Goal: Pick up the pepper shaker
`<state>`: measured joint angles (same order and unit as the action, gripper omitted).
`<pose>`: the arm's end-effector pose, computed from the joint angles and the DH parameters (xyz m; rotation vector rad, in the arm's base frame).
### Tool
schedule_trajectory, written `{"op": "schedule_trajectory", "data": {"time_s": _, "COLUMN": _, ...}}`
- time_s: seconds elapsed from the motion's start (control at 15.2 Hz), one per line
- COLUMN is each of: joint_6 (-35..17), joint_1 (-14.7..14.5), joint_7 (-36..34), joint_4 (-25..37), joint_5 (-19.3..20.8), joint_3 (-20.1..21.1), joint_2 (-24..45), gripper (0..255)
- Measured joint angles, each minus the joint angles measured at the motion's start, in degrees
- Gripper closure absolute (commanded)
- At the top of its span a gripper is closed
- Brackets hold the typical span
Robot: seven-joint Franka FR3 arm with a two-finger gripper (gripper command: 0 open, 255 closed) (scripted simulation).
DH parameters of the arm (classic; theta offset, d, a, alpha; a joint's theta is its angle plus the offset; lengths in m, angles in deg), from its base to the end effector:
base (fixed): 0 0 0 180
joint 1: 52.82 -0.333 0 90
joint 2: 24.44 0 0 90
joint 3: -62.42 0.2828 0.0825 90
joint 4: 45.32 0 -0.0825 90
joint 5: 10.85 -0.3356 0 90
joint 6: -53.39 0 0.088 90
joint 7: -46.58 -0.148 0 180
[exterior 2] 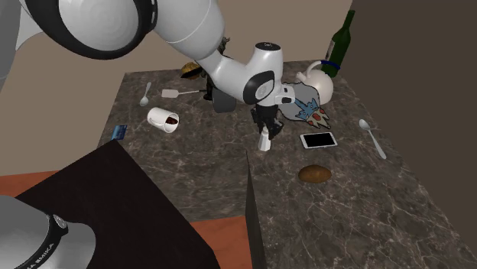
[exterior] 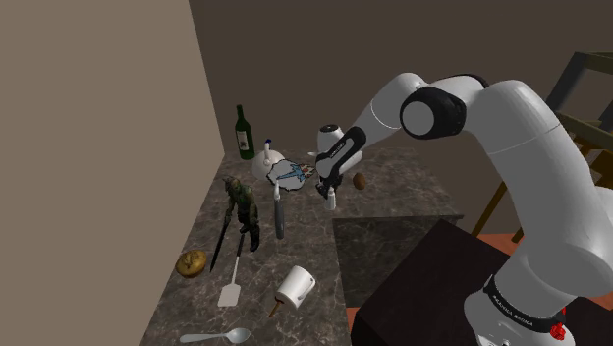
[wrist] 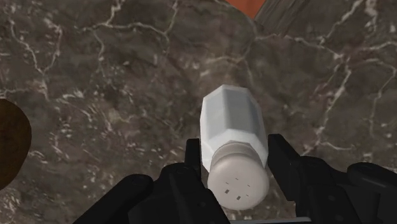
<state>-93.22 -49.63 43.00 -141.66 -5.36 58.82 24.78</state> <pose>0.6127 -0.0723 0.0797 3.0378 -0.1204 0.0238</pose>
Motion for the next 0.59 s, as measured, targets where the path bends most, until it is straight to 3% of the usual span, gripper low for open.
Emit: {"op": "schedule_trajectory", "data": {"time_s": 0.59, "joint_6": 1.11, "joint_1": -0.03, "joint_7": 0.11, "joint_4": -0.76, "joint_5": 0.00, "joint_3": 0.00, "joint_2": -1.82, "gripper": 255}}
